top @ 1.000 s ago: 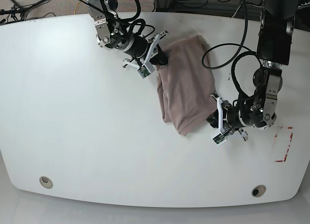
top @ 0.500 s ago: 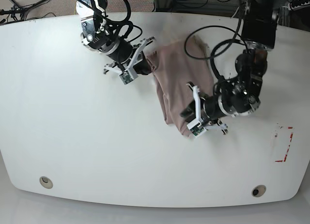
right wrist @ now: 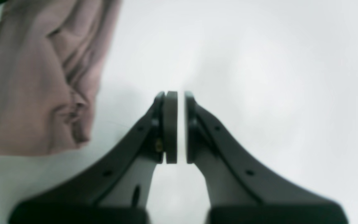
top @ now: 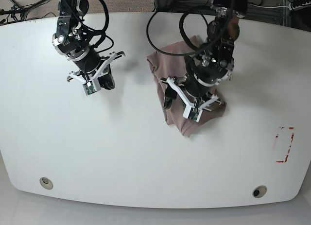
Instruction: Fold the T-shirt properly
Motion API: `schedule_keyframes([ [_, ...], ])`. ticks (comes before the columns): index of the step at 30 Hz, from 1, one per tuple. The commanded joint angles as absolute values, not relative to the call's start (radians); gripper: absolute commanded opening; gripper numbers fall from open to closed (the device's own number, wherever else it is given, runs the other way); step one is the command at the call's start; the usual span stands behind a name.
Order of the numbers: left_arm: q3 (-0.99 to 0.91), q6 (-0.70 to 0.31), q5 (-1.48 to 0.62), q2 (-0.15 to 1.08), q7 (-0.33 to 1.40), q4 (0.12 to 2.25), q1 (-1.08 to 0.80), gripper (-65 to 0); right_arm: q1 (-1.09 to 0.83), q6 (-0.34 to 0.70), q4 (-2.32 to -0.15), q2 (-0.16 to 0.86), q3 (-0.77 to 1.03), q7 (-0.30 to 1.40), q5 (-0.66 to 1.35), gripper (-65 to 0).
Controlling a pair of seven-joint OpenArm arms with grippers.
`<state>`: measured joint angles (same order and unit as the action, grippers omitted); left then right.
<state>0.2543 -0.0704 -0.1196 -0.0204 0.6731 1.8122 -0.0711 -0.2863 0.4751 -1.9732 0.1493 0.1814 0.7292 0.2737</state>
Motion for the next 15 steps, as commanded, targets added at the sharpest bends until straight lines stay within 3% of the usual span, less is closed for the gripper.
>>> schedule_keyframes([
  [1,0.302,-0.015,-0.050,-0.036,0.550,1.821,-0.108,-27.6,-0.282,0.519,-1.992,0.153,0.219,0.702,0.289,-61.4],
  [10,0.361,0.147,0.084,-0.038,0.404,1.667,-0.180,-27.6,-0.308,0.564,-1.989,0.148,0.266,0.702,0.289,-61.4],
  [15,0.358,0.151,0.084,-0.033,0.392,1.529,-0.177,-27.6,-0.311,0.564,-1.988,0.148,0.266,0.700,0.289,-61.4],
])
